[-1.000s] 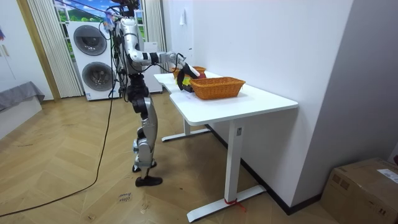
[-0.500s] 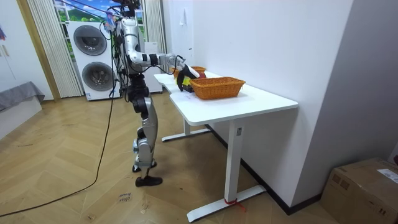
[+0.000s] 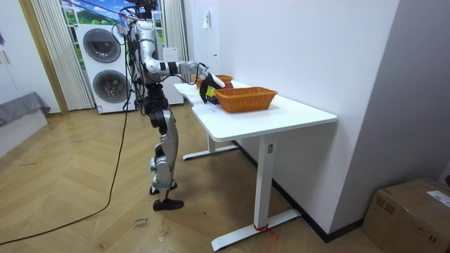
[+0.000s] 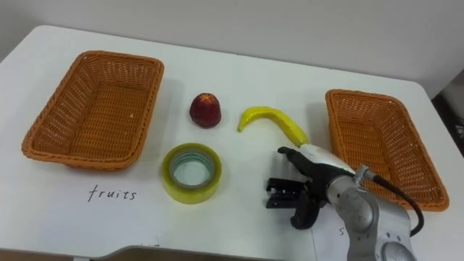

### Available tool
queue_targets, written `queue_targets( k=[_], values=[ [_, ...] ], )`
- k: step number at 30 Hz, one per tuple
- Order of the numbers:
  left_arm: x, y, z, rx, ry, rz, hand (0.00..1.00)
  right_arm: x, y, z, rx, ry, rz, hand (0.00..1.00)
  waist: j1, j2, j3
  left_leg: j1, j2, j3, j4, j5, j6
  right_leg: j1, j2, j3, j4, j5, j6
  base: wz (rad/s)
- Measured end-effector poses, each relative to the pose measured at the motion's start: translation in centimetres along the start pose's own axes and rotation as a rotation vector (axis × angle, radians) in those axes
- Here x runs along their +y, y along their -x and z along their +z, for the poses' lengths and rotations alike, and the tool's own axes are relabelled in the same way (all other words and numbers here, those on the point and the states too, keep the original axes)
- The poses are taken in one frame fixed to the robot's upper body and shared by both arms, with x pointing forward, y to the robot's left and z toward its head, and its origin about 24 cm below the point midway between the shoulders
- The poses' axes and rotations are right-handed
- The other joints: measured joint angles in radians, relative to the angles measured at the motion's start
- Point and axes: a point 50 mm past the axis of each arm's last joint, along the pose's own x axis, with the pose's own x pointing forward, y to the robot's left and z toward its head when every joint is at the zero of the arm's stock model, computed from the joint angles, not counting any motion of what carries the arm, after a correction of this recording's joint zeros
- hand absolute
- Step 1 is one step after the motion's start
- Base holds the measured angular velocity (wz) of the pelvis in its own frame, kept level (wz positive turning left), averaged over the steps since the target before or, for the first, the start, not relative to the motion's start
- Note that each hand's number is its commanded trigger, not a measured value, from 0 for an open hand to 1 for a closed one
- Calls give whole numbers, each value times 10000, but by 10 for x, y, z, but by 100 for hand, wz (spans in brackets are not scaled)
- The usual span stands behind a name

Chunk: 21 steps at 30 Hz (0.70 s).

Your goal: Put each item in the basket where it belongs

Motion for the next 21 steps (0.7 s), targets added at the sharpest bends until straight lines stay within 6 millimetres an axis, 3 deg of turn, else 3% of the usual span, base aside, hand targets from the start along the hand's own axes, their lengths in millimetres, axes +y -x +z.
queue_targets(
  k=[10, 21],
  values=[
    [-3, 1, 1, -98, -170, -116, 0, 1, -3, 3, 169, 254, -426, 100, 18, -23, -75, -1, 1, -8, 6, 0, 0, 0, 1, -15, 1, 2, -2, 0],
    [-3, 1, 2, -112, -171, -118, 0, 3, -7, 2, 220, 286, -609, 100, 10, -36, -83, -3, 2, -16, -16, -1, -1, -9, -2, -97, -2, 2, -1, 0]
  ],
)
